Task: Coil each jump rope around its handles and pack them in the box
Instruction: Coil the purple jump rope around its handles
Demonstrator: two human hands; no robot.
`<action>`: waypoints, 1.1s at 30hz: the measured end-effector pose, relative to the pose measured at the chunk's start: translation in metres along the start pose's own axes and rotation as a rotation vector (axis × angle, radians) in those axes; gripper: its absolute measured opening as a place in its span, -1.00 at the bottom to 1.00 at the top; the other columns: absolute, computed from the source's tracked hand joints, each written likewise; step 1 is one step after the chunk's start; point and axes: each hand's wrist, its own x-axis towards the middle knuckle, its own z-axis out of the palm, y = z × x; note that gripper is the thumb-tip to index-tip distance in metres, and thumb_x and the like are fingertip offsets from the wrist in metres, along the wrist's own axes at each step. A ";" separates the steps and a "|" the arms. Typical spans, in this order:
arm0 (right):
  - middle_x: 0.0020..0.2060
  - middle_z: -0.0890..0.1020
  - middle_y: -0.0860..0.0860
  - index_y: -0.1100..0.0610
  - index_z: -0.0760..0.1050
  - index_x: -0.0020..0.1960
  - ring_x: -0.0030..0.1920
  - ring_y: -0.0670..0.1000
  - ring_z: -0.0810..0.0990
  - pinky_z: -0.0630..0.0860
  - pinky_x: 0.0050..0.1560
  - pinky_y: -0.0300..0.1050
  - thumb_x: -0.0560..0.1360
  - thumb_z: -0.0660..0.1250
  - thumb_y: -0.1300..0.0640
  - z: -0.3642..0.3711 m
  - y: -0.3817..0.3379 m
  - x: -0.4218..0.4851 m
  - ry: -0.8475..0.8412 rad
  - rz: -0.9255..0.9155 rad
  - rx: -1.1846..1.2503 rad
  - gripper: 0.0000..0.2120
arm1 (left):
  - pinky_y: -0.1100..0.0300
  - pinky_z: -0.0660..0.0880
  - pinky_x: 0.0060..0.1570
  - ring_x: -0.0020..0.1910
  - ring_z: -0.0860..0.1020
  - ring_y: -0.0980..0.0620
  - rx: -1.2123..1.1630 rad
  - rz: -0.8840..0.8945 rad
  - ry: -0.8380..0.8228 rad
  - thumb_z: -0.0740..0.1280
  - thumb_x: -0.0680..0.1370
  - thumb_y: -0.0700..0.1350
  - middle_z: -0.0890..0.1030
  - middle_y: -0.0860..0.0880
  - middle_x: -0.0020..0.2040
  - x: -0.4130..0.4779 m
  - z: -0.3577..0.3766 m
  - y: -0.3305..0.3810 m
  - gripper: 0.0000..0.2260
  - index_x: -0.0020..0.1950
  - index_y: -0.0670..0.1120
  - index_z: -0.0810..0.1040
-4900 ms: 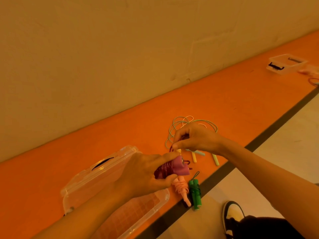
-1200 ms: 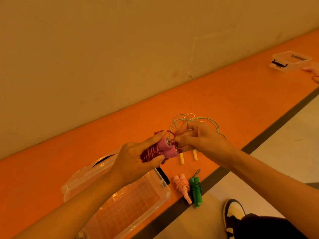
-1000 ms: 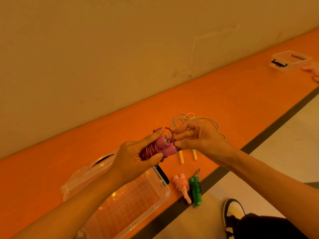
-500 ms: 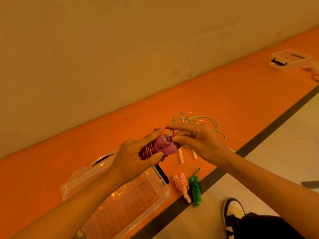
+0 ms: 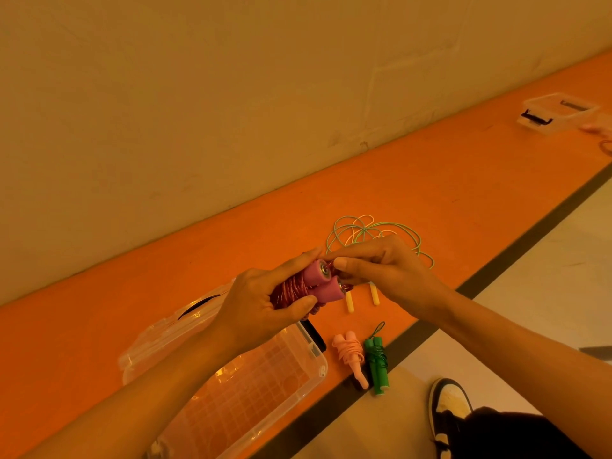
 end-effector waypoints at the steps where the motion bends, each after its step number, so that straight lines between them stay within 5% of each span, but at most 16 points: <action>1: -0.03 0.74 0.08 0.21 0.64 0.14 -0.03 0.07 0.72 0.61 -0.09 -0.22 0.50 0.34 0.15 0.001 0.000 0.000 0.004 0.006 0.017 -0.73 | -0.14 0.63 -0.29 -0.26 0.68 -0.11 0.006 0.008 -0.005 0.34 0.52 0.23 0.69 -0.11 0.04 0.000 0.000 0.000 -0.46 0.47 0.41 0.27; 9: -0.09 0.74 0.04 0.11 0.67 0.03 -0.08 0.03 0.72 0.61 -0.15 -0.23 0.52 0.35 0.16 -0.002 -0.007 0.001 -0.029 -0.066 -0.094 -0.84 | 0.03 0.54 -0.41 -0.40 0.58 0.10 0.198 0.088 -0.041 0.26 0.53 0.33 0.70 0.02 -0.13 -0.001 -0.001 -0.001 -0.43 0.51 0.40 0.18; 22: 0.17 0.67 0.08 0.14 0.48 0.35 0.19 0.10 0.64 0.64 0.05 -0.09 0.50 0.32 0.35 -0.023 -0.005 -0.001 -0.147 0.106 0.045 -0.57 | -0.07 0.66 -0.24 -0.20 0.70 0.00 -0.025 -0.013 0.028 0.39 0.50 0.14 0.69 -0.01 0.09 0.003 -0.002 0.000 -0.43 0.49 0.31 0.30; 27: 0.00 0.72 0.12 0.08 0.49 0.32 0.06 0.16 0.69 0.65 -0.02 -0.09 0.43 0.40 0.25 -0.017 -0.005 0.000 -0.007 0.117 0.106 -0.53 | -0.09 0.64 -0.29 -0.27 0.69 -0.07 -0.001 -0.019 0.002 0.38 0.49 0.24 0.71 -0.08 -0.01 0.001 0.002 -0.003 -0.42 0.48 0.38 0.29; 33: -0.10 0.72 0.11 0.20 0.62 0.01 -0.10 0.02 0.70 0.59 -0.17 -0.22 0.46 0.44 0.27 0.000 0.000 0.001 0.099 0.117 0.081 -0.87 | -0.14 0.63 -0.29 -0.26 0.69 -0.11 -0.021 -0.029 0.023 0.39 0.49 0.20 0.70 -0.10 -0.03 0.001 0.001 -0.007 -0.43 0.48 0.35 0.31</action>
